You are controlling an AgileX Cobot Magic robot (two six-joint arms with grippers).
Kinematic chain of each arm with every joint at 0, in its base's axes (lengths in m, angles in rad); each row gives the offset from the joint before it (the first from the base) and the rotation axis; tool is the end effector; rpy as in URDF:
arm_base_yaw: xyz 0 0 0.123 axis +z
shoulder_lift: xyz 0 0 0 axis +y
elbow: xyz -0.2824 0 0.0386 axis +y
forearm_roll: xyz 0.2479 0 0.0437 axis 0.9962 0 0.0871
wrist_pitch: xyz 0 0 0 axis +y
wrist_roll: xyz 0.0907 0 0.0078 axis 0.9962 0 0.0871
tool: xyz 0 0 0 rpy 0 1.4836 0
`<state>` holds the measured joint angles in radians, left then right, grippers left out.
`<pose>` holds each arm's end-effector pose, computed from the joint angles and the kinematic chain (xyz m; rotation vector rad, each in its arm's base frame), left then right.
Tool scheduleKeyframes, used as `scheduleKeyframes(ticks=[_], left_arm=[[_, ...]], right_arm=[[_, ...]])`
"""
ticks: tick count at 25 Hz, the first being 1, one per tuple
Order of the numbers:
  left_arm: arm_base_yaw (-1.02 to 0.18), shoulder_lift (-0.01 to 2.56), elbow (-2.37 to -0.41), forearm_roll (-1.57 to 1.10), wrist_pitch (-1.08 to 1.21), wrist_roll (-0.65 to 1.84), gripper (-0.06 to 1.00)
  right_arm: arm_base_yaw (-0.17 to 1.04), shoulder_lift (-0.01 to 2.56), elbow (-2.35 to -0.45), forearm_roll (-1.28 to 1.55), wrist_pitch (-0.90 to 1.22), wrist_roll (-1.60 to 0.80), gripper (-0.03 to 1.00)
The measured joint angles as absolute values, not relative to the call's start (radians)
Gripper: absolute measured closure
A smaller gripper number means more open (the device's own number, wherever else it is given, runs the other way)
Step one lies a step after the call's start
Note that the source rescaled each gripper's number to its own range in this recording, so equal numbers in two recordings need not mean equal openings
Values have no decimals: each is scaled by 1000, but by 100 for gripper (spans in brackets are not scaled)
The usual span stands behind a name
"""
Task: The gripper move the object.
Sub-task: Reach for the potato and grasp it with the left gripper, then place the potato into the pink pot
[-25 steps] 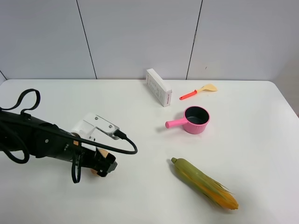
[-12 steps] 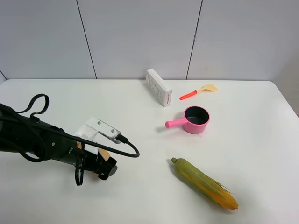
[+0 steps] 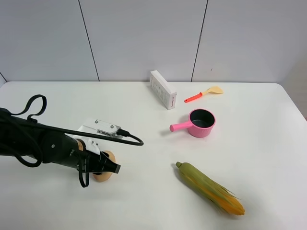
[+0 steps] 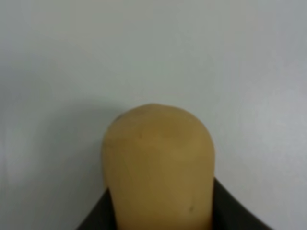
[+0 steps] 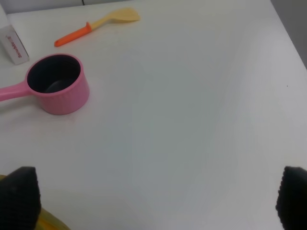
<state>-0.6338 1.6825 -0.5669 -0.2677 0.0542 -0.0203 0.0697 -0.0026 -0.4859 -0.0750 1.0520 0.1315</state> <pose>0.2094 -0.1555 0.1155 0.4683 2.6502 -0.3165 -0.0030 -0.0061 0.2741 0.0657 2.0439 0.0358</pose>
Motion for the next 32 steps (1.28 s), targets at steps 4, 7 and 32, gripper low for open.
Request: scheduleKeyframes(ticks=[4,7,32], left_arm=[[-634,1640,-566,-268,58,-24,92],[-634,1582,-566,-270,62,-24,93],[-634,1048,-781,-201,321,335,94]], right_arm=[[70,-3,-486,-75,1052,131,-3],[70,-3,-486,-75,1052,131,-3],[70,-3,-486,-75,1052,131,-3]])
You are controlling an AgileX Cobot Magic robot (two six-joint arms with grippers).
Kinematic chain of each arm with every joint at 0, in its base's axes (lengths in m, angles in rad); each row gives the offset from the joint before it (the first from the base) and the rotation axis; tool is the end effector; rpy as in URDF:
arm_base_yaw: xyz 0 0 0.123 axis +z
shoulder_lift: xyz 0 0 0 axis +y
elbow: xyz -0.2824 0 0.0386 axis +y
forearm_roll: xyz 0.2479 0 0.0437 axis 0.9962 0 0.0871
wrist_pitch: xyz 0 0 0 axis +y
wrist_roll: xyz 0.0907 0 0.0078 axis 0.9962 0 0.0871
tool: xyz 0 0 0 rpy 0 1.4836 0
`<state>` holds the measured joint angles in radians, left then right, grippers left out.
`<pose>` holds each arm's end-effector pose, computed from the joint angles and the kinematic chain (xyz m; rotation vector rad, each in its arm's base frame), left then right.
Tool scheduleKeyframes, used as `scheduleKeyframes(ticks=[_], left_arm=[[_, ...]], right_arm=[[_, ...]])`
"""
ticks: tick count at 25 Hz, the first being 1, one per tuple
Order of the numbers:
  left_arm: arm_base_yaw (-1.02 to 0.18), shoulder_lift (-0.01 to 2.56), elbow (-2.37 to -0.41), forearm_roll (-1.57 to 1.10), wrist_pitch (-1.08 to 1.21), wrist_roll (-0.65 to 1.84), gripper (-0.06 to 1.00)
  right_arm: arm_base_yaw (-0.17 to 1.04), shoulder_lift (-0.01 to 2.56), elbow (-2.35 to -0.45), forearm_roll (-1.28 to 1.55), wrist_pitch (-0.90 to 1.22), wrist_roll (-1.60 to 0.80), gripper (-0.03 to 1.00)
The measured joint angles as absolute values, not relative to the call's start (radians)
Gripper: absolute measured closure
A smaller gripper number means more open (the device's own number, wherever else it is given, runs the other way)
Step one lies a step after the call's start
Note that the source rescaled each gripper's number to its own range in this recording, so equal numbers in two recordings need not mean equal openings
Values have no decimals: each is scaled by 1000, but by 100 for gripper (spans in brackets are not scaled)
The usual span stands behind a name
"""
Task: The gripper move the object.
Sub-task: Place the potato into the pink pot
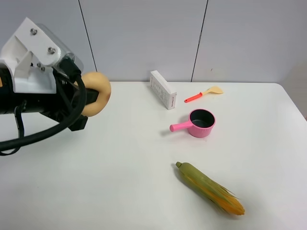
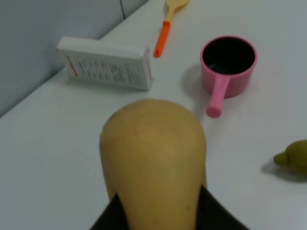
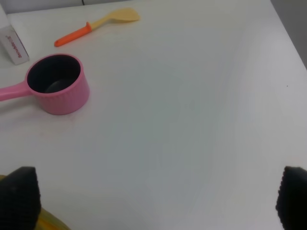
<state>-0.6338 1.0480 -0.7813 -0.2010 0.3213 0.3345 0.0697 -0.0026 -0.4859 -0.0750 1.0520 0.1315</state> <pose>0.1763 -0.1367 0.3205 0.8263 1.9142 -0.3657 -0.0030 -0.0061 0.2741 0.0657 2.0439 0.0358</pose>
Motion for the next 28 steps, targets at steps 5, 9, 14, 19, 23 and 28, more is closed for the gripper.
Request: scheduleKeyframes(ticks=[5,9,14,19,23,28], left_arm=[[-634,1117,-833,-253,323,421,94],[-634,1220,-881,-299,328,464,94],[-642,1354,-970,-340,328,502,94],[-725,1486,-1077,-343,327,527,94],[-815,1587,-1155,-344,313,530,94],[-880,1697,-1244,-346,270,530,94]], right_arm=[[70,-3,-486,-75,1052,131,-3],[70,-3,-486,-75,1052,131,-3],[70,-3,-486,-75,1052,131,-3],[70,-3,-486,-75,1052,131,-3],[70,-3,-486,-75,1052,131,-3],[70,-3,-486,-75,1052,131,-3]])
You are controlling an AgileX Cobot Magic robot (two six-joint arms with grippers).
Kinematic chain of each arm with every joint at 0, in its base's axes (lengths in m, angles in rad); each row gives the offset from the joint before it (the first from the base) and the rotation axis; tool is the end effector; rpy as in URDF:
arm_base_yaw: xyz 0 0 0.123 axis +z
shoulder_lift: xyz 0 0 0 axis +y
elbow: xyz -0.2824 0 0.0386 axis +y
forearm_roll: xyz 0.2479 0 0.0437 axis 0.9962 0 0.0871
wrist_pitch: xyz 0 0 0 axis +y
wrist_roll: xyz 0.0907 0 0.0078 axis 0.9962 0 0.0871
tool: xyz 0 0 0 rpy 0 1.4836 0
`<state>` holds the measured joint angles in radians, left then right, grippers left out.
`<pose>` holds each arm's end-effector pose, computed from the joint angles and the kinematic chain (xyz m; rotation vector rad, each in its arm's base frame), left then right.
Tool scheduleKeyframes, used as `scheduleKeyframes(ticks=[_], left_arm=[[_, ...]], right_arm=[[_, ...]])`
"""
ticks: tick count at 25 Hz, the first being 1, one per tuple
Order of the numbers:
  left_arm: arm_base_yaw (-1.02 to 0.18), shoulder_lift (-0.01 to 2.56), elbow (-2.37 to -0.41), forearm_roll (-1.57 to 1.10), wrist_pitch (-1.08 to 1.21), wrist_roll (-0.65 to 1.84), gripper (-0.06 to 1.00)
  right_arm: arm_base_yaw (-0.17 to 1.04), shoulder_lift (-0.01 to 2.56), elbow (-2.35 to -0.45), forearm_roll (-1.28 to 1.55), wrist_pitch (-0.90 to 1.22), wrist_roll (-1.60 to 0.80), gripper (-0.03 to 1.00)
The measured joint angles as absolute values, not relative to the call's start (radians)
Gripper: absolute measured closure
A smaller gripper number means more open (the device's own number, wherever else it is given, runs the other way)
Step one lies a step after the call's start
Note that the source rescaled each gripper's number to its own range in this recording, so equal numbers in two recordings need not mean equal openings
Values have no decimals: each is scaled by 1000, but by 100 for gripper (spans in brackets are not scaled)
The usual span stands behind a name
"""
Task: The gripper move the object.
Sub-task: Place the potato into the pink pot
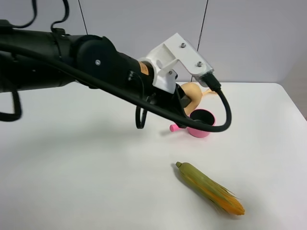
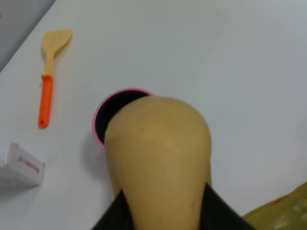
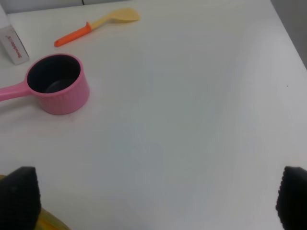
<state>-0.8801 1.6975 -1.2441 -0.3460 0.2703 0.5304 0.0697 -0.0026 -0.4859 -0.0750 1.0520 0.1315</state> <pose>0.2418 -0.3056 0.2761 1.1876 1.8885 -0.4798 -0.0030 -0.0061 0.2741 0.0657 2.0439 0.0358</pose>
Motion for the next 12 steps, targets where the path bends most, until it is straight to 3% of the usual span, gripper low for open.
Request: scheduleKeyframes(ticks=[12], left_arm=[[-886,1905,-1358,-347,78,530,94]], right_arm=[[70,-3,-486,-75,1052,131,-3]])
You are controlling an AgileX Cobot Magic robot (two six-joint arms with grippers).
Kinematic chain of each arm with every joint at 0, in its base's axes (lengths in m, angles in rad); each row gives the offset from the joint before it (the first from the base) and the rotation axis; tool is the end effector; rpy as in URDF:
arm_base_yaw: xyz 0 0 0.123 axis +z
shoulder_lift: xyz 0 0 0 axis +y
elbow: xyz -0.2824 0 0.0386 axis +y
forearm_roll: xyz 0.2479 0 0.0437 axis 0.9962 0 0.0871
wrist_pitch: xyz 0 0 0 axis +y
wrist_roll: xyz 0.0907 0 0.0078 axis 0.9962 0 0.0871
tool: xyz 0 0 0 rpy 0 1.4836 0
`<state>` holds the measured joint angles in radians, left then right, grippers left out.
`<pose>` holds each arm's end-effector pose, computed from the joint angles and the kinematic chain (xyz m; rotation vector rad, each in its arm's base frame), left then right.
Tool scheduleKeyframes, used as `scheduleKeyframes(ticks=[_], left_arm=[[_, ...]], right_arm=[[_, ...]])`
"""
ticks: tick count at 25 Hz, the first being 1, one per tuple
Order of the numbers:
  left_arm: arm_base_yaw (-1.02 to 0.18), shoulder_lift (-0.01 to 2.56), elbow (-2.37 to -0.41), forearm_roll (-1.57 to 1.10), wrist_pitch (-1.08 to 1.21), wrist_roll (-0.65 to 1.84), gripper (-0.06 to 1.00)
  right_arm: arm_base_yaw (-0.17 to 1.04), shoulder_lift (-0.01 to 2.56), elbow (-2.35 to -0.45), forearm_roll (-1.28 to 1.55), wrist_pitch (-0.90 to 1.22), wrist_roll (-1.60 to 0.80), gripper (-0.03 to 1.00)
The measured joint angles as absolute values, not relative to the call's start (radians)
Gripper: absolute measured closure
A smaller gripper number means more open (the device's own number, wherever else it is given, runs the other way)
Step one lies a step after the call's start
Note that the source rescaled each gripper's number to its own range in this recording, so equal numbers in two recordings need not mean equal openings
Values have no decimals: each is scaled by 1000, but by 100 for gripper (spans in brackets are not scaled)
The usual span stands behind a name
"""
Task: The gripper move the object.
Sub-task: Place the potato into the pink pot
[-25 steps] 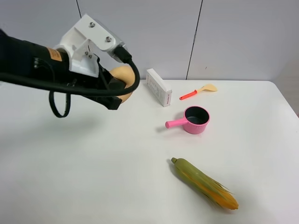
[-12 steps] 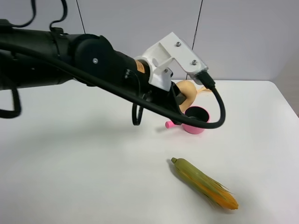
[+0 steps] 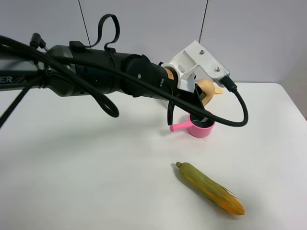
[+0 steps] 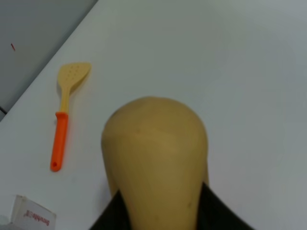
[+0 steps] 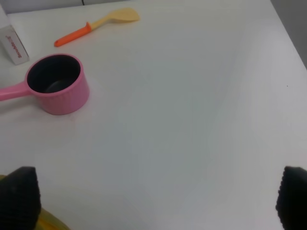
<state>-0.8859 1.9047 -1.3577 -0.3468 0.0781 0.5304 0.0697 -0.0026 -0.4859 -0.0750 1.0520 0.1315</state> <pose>0.2776 -0.3437 0.2392 1.1033 1.8289 -0.4455 -0.0030 -0.0061 0.2741 0.0657 2.0439 0.0358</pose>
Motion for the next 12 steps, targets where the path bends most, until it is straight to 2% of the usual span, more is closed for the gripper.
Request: scheduleKeyframes(ticks=[12], left_arm=[[-886,2029,-1358,-347,-206,506,94]], right_arm=[[70,-3,-486,-75,1052,131,-3]])
